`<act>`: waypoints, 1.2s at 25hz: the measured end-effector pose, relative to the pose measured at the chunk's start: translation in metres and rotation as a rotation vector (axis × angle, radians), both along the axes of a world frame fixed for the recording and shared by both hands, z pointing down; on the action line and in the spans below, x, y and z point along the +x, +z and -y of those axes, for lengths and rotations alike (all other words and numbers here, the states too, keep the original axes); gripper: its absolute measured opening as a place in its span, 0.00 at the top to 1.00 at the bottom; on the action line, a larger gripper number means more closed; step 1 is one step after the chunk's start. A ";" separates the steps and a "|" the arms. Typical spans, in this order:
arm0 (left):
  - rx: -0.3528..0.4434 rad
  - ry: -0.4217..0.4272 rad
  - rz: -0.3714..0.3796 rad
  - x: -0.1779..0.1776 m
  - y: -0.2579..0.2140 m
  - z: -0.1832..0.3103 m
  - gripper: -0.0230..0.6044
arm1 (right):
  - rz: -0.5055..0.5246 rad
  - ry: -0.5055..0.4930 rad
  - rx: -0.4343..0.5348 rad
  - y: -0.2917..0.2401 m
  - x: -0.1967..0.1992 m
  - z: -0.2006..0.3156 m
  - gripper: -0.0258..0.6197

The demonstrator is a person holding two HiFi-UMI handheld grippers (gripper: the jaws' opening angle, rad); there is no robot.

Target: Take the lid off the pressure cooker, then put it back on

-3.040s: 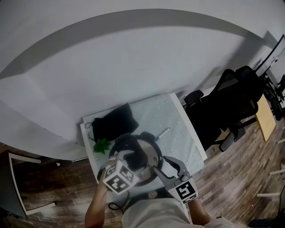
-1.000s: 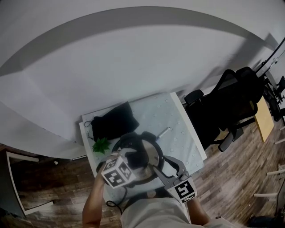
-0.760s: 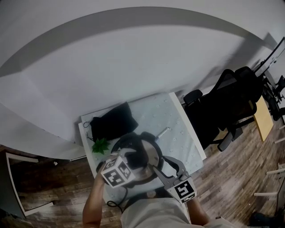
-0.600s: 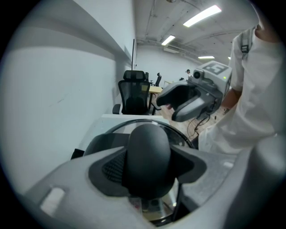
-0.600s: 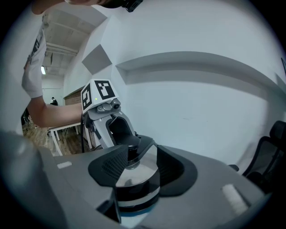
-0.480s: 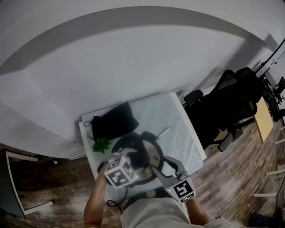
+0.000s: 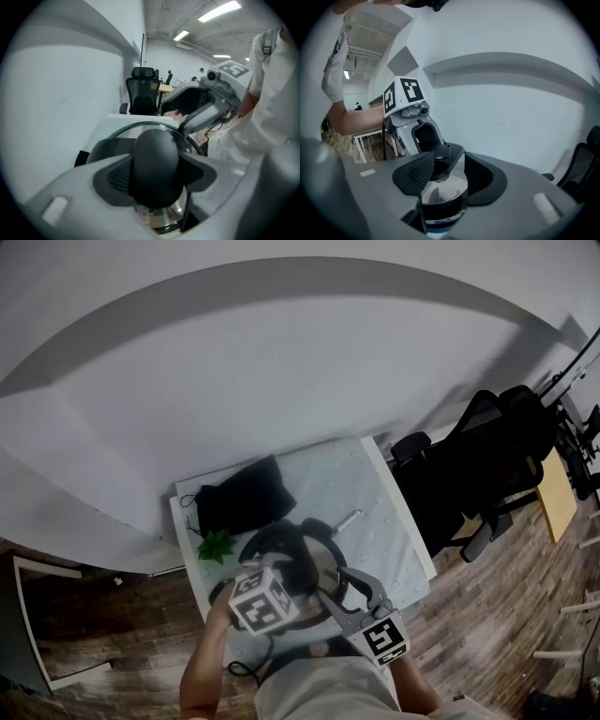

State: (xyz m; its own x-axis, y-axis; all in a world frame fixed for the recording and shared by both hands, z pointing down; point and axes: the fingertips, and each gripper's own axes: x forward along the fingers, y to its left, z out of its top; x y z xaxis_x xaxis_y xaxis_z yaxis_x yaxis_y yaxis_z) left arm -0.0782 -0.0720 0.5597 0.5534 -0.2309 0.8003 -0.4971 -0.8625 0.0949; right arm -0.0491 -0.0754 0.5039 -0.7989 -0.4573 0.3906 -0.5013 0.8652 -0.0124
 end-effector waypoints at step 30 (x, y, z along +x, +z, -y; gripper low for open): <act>0.004 -0.336 0.018 0.004 0.016 0.015 0.52 | 0.012 -0.043 -0.011 0.004 0.004 0.009 0.67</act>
